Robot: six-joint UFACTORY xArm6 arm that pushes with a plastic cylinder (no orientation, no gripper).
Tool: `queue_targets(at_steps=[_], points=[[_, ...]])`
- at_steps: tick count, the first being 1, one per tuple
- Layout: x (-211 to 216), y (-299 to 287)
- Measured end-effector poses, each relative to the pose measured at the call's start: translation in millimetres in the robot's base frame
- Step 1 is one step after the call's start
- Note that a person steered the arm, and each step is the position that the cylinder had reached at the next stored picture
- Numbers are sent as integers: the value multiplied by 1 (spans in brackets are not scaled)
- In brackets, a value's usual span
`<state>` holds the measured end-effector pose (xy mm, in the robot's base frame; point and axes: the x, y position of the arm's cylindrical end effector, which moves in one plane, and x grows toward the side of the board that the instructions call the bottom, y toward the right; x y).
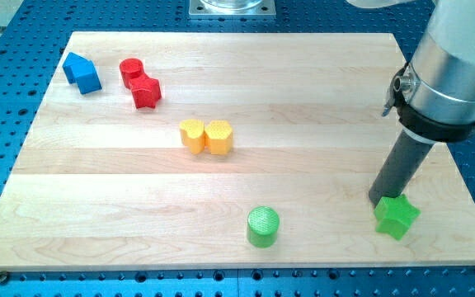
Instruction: Push the green star to the bottom right corner of the board
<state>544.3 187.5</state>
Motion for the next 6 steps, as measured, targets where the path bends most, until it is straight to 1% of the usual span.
queue_targets(at_steps=[1, 2, 3, 4, 5, 6], points=[[0, -2], [0, -84], [1, -105], [39, -57], [55, -22], [55, 6]])
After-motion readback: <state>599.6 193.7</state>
